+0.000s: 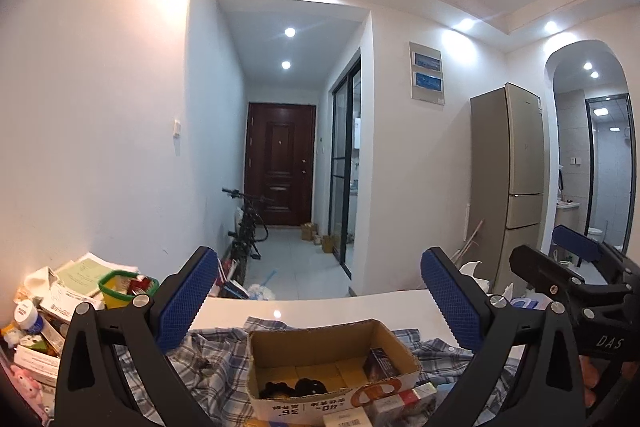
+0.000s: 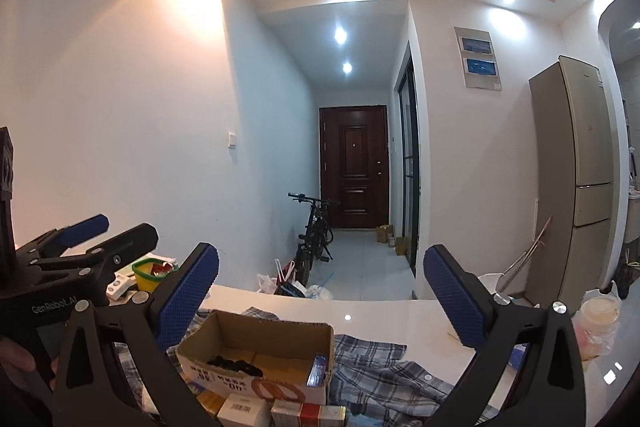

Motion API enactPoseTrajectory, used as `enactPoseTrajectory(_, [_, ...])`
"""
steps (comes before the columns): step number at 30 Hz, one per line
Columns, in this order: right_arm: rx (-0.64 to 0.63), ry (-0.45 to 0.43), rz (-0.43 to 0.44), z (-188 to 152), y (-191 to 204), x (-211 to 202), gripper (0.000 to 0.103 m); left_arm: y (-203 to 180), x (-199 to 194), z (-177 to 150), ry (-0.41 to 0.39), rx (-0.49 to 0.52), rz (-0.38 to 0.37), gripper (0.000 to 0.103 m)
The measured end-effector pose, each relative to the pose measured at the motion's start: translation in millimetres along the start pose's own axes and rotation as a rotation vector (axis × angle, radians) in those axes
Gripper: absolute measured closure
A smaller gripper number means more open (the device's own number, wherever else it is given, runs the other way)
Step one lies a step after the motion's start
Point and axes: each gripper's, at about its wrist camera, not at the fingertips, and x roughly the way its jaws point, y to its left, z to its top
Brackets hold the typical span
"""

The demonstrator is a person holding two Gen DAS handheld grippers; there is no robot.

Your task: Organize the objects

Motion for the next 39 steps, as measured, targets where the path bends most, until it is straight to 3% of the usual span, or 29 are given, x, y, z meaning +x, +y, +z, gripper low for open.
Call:
enactPoseTrajectory(2, [-0.019,0.01,-0.009,-2,3,-4,0.001,-1,-11,-5,-0.011,0.006,0.015,0.0])
enactPoseTrajectory(7, [-0.052,0.021,-0.048,-8,7,-14,0.001,2,-24,-18,0.021,-0.041,-0.031,0.0])
enactPoseTrajectory(10, [-0.047,0.039,-0.04,-15,10,-17,0.001,4,-28,-30,0.041,-0.045,-0.007,0.0])
enactPoseTrajectory(16, [-0.037,0.132,-0.075,-33,10,-12,0.001,6,-22,-56,0.149,-0.077,-0.023,0.0])
enactPoseTrajectory(20, [-0.02,0.168,-0.059,-43,3,-11,0.001,2,-23,-72,0.193,-0.063,0.026,0.0])
enactPoseTrajectory(25, [0.011,0.206,-0.049,-54,-7,-12,0.001,0,-28,-86,0.217,-0.084,-0.004,0.0])
enactPoseTrajectory(30, [0.015,0.221,-0.049,-61,-7,-14,0.001,-3,-19,-94,0.234,-0.066,0.029,0.0])
enactPoseTrajectory(39, [0.027,0.255,-0.06,-76,-12,-7,0.001,-12,-6,-104,0.304,-0.054,0.005,0.0])
